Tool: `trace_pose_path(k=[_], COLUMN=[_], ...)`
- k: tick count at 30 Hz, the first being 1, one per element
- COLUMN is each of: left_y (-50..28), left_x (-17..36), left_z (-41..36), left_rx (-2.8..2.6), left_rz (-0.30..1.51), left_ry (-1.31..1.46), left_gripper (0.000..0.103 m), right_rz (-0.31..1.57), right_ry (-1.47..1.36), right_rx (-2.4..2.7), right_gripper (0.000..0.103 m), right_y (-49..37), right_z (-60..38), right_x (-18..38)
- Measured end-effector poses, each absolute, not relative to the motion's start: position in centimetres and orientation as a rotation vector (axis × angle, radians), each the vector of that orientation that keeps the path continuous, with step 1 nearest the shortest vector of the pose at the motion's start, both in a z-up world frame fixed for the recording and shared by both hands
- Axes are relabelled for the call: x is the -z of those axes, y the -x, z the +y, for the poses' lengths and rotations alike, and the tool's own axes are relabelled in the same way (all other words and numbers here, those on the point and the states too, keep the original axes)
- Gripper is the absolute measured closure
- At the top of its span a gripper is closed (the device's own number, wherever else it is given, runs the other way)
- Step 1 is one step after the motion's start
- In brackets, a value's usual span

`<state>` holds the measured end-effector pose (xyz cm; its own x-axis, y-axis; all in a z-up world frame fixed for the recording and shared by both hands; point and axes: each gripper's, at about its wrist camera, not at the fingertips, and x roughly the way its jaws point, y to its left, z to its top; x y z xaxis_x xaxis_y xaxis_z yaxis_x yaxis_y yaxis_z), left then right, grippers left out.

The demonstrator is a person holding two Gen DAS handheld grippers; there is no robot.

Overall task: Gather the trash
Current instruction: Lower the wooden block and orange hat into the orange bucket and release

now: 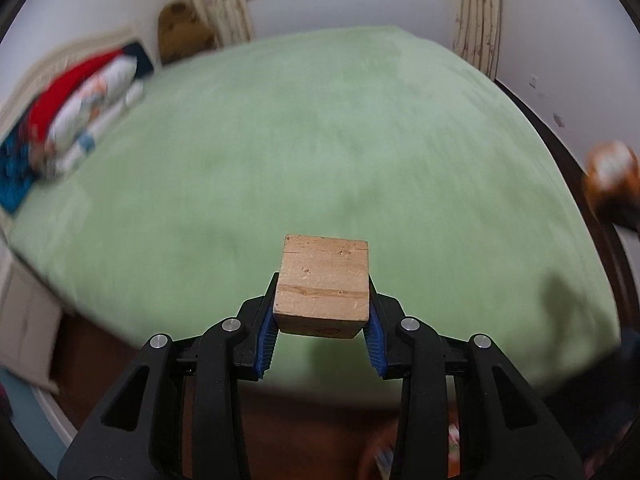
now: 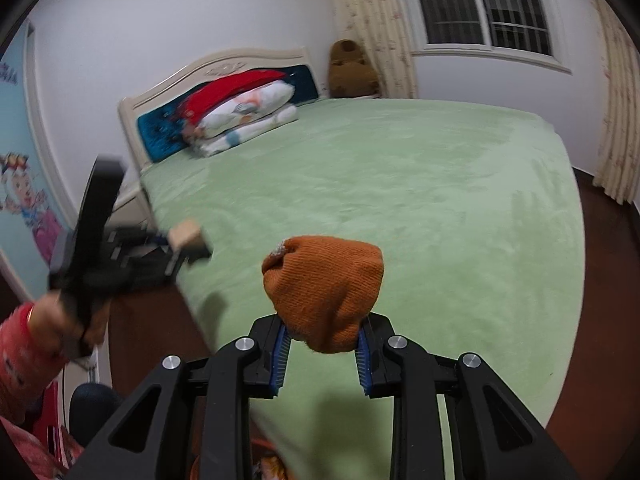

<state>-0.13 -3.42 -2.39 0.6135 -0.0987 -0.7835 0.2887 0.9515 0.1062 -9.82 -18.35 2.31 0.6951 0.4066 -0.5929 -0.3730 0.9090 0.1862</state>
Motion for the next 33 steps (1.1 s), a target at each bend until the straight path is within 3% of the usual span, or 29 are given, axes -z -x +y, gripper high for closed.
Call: trace_pose_path(k=[10, 20, 29, 30, 31, 32, 33], left_y=[12.0, 14.3, 14.1, 14.0, 13.8, 13.6, 13.5], left_x=[12.8, 24.7, 29.4, 29.5, 29.3, 29.3, 29.3], left_z=[-1.0, -2.1, -1.9, -1.9, -2.2, -2.2, -2.2], left_rx=[0.240, 0.257, 0.231, 0.226, 0.220, 0.213, 0.203], left_rz=[1.202, 1.568, 1.676, 1.682, 1.684, 1.680, 1.671], left_ry=[-0.131, 0.063, 0.107, 0.098, 0.093, 0.088, 0.083], left_gripper=[0.067, 0.067, 0.067, 0.065, 0.056, 0.051, 0.042], right_rz=[0.916, 1.389, 1.557, 1.556, 1.550, 1.547, 1.540], right_ry=[-0.002, 0.034, 0.062, 0.069, 0.077, 0.079, 0.077], right_rx=[-0.528, -0.507, -0.439, -0.437, -0.427, -0.421, -0.416], right_gripper=[0.076, 0.076, 0.071, 0.067, 0.063, 0.054, 0.054], right_y=[16.3, 18.3, 18.5, 18.6, 18.6, 18.5, 18.5], right_z=[-12.0, -9.0, -8.0, -8.0, -8.0, -7.9, -7.8], right_x=[3.6, 17.9, 24.0, 24.1, 24.1, 24.0, 23.9])
